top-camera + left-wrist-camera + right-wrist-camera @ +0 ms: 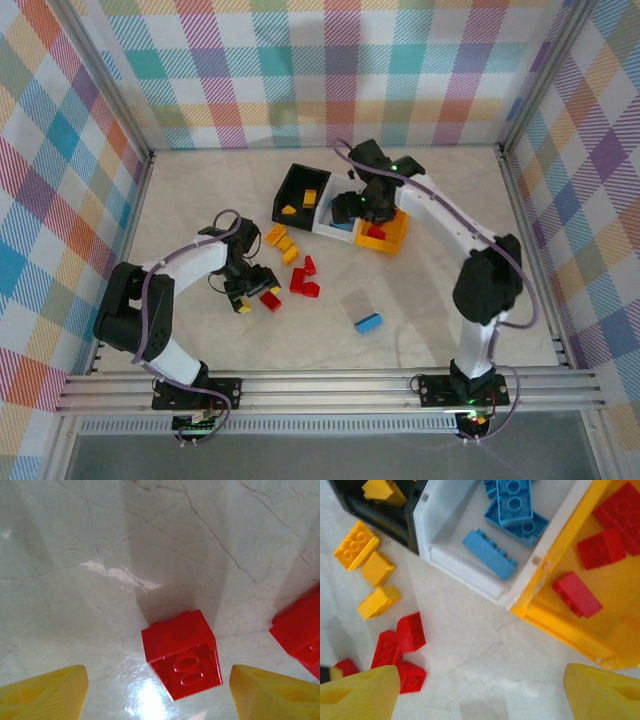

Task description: Sort the legos into containers by color

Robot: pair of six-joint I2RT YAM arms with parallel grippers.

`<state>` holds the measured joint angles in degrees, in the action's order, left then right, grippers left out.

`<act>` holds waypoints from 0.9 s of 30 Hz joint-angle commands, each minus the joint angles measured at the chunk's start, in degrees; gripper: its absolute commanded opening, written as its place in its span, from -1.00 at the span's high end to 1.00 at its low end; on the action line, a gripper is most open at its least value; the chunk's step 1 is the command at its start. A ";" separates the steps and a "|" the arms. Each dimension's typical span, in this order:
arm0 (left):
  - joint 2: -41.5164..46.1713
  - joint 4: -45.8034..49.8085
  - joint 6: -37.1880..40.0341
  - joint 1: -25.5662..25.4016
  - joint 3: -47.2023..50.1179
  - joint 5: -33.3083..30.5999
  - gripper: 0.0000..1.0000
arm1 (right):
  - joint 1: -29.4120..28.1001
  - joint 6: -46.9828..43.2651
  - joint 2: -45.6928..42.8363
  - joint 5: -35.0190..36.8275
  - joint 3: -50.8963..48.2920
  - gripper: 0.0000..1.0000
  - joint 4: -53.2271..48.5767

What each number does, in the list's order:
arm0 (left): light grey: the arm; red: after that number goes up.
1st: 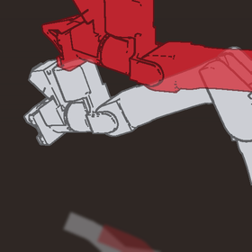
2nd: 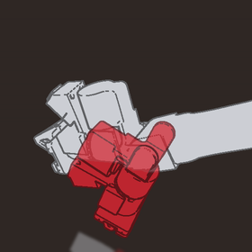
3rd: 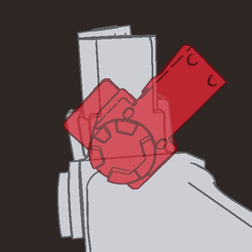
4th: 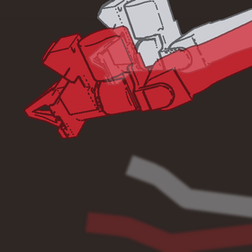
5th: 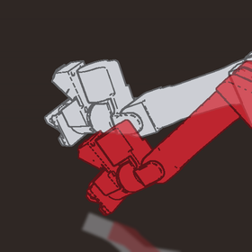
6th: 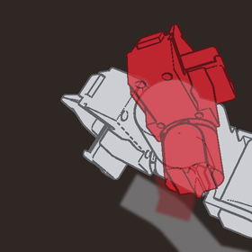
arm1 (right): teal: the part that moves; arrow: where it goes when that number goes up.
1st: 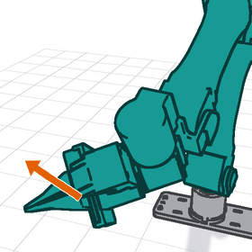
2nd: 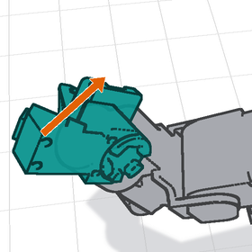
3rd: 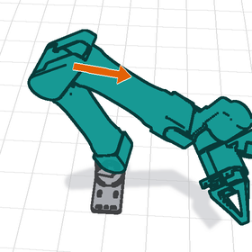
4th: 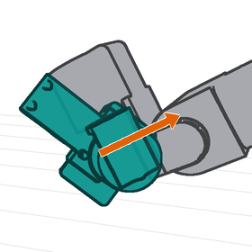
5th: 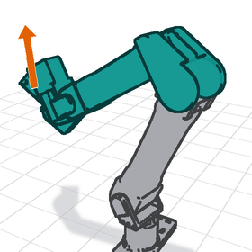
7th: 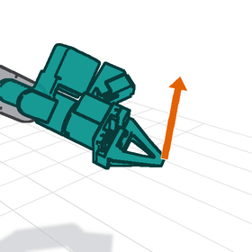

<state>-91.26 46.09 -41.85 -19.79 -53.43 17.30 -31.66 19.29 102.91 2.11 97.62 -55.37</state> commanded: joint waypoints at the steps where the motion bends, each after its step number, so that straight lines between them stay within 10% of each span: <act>1: -1.97 -0.27 -2.88 -0.07 -1.32 1.51 -0.50 | -0.07 2.36 -4.99 -0.68 -5.83 -0.71 1.41; 17: -7.95 0.66 -2.82 -1.39 -6.19 2.29 0.21 | -0.78 6.53 -17.31 -1.95 -17.14 -0.69 3.02; 27: -8.56 3.23 0.64 -2.58 -22.10 2.85 0.26 | -0.44 10.38 -30.13 -2.81 -29.23 -0.72 1.11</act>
<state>-99.09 48.18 -42.74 -21.17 -69.84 18.85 -31.97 26.83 77.43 0.32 71.77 -52.36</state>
